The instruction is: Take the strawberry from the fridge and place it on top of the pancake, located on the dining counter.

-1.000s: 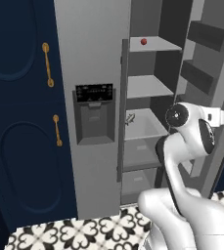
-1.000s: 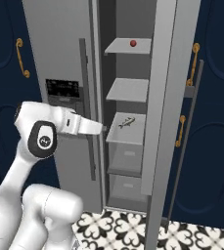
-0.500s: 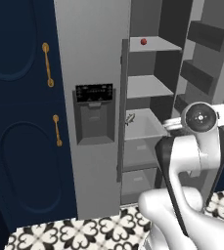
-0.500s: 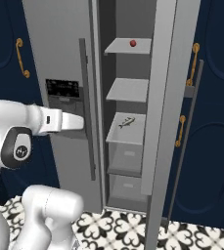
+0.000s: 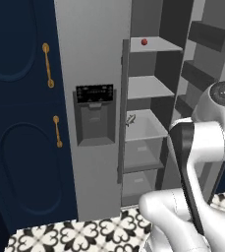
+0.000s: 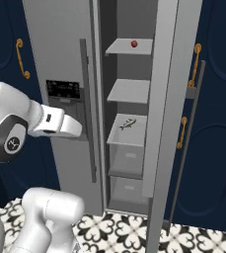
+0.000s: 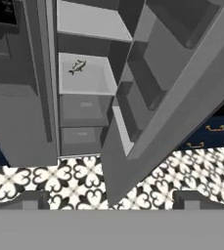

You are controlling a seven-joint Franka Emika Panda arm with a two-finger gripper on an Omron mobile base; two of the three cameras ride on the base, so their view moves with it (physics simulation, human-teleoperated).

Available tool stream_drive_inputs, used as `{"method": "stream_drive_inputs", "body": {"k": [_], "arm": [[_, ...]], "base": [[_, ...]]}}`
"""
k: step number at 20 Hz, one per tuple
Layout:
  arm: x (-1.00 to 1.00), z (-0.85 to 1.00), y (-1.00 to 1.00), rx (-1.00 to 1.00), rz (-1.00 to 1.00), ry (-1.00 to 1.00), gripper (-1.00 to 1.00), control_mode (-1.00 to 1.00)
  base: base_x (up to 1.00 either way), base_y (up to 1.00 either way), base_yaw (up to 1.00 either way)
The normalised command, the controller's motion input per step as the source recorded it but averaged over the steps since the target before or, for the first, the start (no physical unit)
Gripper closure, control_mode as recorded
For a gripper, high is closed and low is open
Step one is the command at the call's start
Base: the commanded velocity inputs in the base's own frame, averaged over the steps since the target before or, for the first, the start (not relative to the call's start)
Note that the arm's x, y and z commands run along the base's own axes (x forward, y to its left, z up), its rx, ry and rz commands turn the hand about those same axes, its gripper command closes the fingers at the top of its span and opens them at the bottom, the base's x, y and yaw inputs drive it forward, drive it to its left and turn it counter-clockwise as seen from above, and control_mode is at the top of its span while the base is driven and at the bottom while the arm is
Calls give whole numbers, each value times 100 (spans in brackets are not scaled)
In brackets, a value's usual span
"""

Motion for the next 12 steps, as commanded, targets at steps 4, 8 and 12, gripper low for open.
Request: {"method": "stream_drive_inputs", "body": {"k": [4, 8, 12], "arm": [[-12, -8, -4, 10, -4, 6, -100, -100], [-1, -20, -9, 4, 0, 2, -100, -100], [0, -13, 0, 0, 0, 0, -100, -100]], "base": [[0, 0, 0], [0, 0, 0], [0, 0, 0]]}}
